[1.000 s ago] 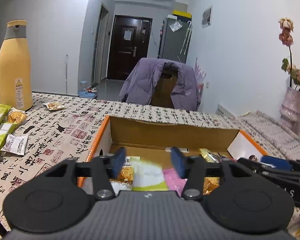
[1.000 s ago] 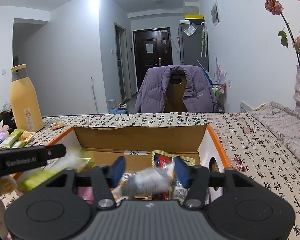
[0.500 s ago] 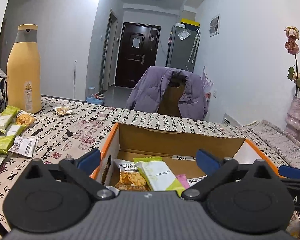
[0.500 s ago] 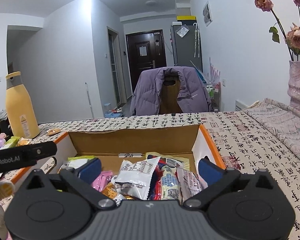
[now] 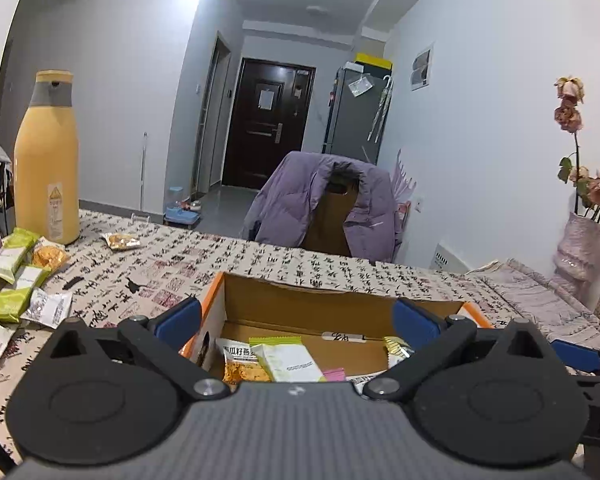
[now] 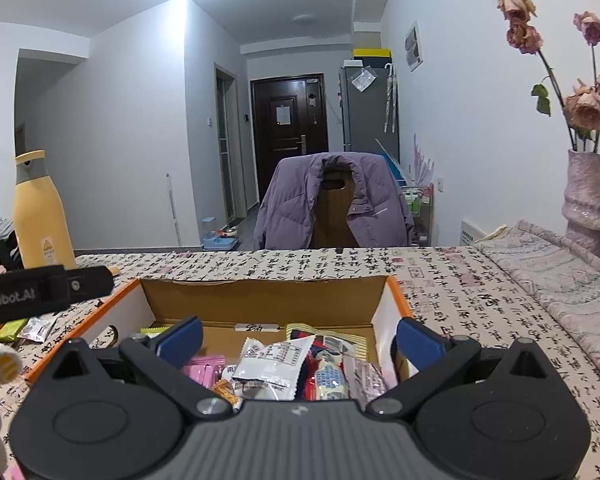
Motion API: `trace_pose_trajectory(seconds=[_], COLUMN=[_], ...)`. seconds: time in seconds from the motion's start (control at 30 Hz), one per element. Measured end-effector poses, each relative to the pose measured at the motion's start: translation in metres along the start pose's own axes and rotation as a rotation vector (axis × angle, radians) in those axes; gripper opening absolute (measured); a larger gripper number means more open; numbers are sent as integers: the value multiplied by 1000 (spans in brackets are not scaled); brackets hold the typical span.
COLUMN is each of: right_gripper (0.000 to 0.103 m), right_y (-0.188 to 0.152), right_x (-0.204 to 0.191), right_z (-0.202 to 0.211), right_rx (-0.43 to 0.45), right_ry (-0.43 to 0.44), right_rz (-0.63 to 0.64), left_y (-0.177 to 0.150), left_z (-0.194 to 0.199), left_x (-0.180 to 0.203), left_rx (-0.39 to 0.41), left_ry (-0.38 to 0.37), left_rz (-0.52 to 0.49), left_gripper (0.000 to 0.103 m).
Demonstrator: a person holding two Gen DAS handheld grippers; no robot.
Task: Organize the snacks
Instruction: 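Withdraw both grippers from the box toward the snack pile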
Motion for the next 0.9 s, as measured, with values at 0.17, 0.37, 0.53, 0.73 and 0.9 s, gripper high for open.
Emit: trace_pose_trajectory(seconds=[0.17, 0.37, 0.53, 0.73, 0.9], right_gripper=[103, 103, 103, 103, 103], right_y=[0, -3, -11, -27, -43], right_x=[4, 11, 16, 20, 22], right_z=[17, 39, 54, 66, 73], right_rx=[9, 21, 14, -18, -55], right_ry=[-9, -20, -26, -26, -23], right_rz=[-15, -37, -53, -59, -60], left_y=[2, -5, -17, -33, -47], left_z=[17, 36, 51, 64, 70], left_x=[-1, -3, -2, -7, -15], left_rx=[10, 7, 2, -17, -54], left_ry=[1, 2, 1, -1, 6], left_rz=[6, -8, -28, -49, -60], left_gripper=[103, 103, 103, 103, 103])
Point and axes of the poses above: each gripper's, at about its wrist camera, not at the fingertips, and z roughly against the way its jaws point, x to its right, y to its top, the point moved 1 cm from there along -z, roughly the way its jaws point, and after that the axes turned 4 degrees about y, right-handed, at the moved point
